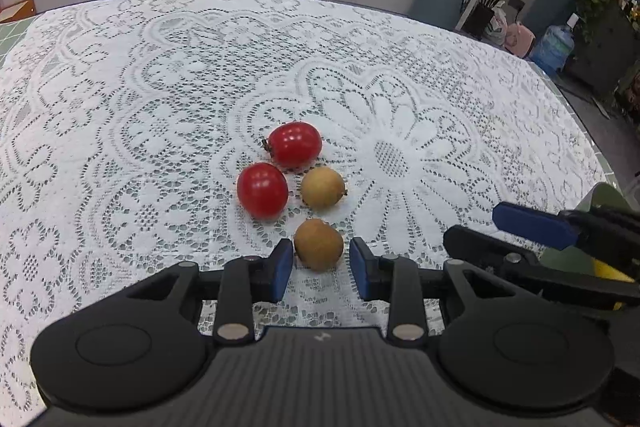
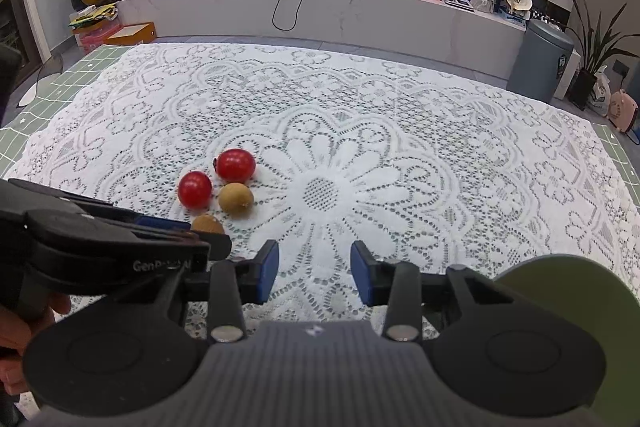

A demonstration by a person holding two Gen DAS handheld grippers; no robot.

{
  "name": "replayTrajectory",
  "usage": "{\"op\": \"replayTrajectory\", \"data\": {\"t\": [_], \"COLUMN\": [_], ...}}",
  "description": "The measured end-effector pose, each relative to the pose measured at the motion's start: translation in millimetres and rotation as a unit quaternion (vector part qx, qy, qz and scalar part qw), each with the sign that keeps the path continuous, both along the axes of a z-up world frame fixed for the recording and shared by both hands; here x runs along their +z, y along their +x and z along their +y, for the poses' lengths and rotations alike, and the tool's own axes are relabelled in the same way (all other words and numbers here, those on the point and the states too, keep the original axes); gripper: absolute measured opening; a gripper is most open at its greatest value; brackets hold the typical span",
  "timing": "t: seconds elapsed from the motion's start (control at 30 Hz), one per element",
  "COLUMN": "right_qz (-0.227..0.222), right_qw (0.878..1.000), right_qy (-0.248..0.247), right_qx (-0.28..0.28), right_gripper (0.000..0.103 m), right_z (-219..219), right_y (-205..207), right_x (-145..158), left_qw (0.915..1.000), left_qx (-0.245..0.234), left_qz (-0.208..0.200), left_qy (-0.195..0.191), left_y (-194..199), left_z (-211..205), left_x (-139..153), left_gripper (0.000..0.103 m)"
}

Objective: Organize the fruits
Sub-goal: 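Grasp a brown kiwi with the left tool while the right tool grasps another kiwi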

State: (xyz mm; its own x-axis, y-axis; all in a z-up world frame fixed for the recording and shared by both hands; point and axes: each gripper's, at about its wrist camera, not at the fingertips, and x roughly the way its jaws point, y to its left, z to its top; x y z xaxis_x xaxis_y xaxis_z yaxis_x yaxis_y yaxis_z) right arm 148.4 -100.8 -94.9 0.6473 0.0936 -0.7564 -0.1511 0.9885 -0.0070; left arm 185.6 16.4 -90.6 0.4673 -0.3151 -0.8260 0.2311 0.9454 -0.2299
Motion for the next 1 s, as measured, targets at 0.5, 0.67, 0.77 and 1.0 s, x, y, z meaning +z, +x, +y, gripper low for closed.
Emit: {"op": "replayTrajectory", "data": {"t": [0.5,0.67,0.77,1.0], "right_qz": [-0.009,-0.009,-0.001,0.013], "right_qw": [0.999,0.998,0.998,0.998], "right_qy": [0.024,0.024,0.016,0.010], "right_qx": [0.046,0.063,0.065,0.067], "right_gripper": [0.037,0.037,0.036,0.029], "right_z": [35,51,57,59], "right_y": [19,34,44,58], "right_x": [-5,-15,-24,-36], "left_qw": [0.9986,0.9973,0.9968,0.9962], "left_qx": [0.051,0.072,0.079,0.086], "left_qz": [-0.015,-0.014,-0.012,-0.011], "left_qy": [-0.007,-0.003,-0.004,-0.008], "left_y": [-5,-5,-5,-6], "left_z": [43,61,67,77], "left_x": [22,23,22,21], "left_gripper": [0.030,0.030,0.030,0.030]}}
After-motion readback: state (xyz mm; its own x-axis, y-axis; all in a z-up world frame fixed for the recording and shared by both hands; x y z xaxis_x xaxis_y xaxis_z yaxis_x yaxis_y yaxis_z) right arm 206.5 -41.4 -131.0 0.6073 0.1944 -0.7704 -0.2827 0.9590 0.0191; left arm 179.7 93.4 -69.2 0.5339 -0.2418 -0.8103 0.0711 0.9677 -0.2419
